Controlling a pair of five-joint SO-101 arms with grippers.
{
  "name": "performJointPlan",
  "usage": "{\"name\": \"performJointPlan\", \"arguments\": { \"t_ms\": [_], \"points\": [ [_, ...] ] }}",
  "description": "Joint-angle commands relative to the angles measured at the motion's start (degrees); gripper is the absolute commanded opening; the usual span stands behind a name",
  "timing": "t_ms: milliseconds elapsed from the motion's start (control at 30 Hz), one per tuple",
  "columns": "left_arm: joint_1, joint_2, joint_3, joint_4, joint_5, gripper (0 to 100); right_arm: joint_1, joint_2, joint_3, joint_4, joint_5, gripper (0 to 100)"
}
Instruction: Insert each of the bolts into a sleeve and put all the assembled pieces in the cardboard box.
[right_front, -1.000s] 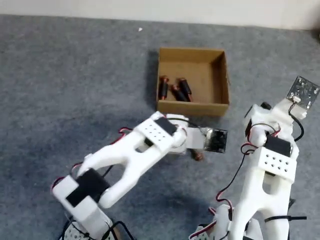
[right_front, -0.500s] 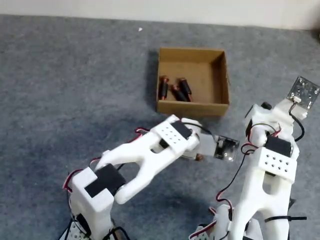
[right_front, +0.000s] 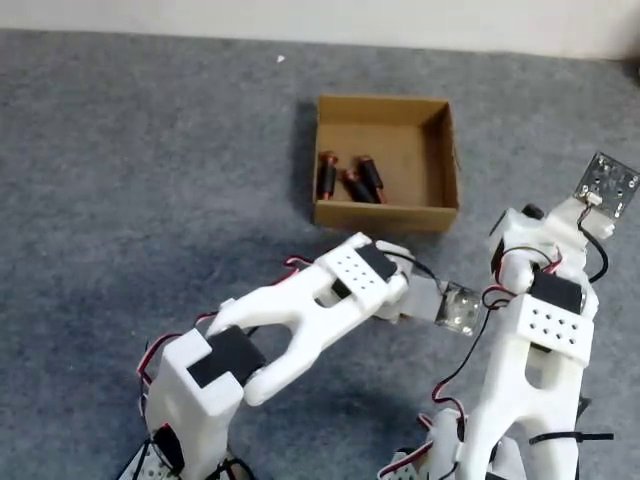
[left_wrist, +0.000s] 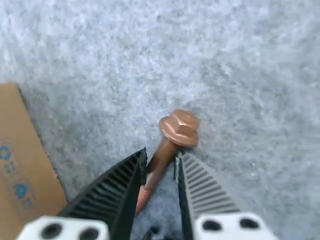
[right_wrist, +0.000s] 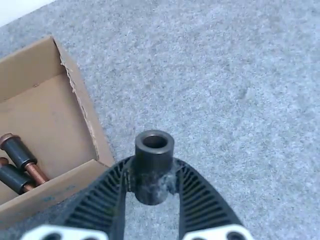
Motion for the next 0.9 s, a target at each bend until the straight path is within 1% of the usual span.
{"name": "performJointPlan", "arguments": {
  "t_ms": [0, 100, 233, 367, 500, 733, 867],
  "points": [
    [1.27, 0.22, -1.63, 2.2, -2.37, 10, 0.57, -1.89, -0.22, -2.07, -0.62, 0.7],
    [1.27, 0.22, -1.63, 5.63, -2.46, 10, 0.57, -1.89, -0.22, -2.07, -0.62, 0.7],
    [1.27, 0.04, -1.63, 11.87, -2.55, 1, 0.57, -1.89, -0.22, -2.07, -0.62, 0.7],
    [0.57, -2.59, -2.51, 17.93, -2.37, 1, 0.57, -1.89, 0.22, -2.15, -0.62, 0.7],
    [-1.19, -10.15, -1.89, 22.24, -2.02, 1, 0.4, -1.89, 1.01, -2.33, -0.62, 0.7],
    [-3.3, -26.33, 5.58, 23.21, 6.07, 1, 0.31, -1.89, 1.19, -2.33, -0.7, 0.7],
    [-6.2, -35.21, 10.77, 22.95, 10.73, 1, 0.04, -1.89, 1.27, -2.33, -0.7, 0.7]
  ]
}}
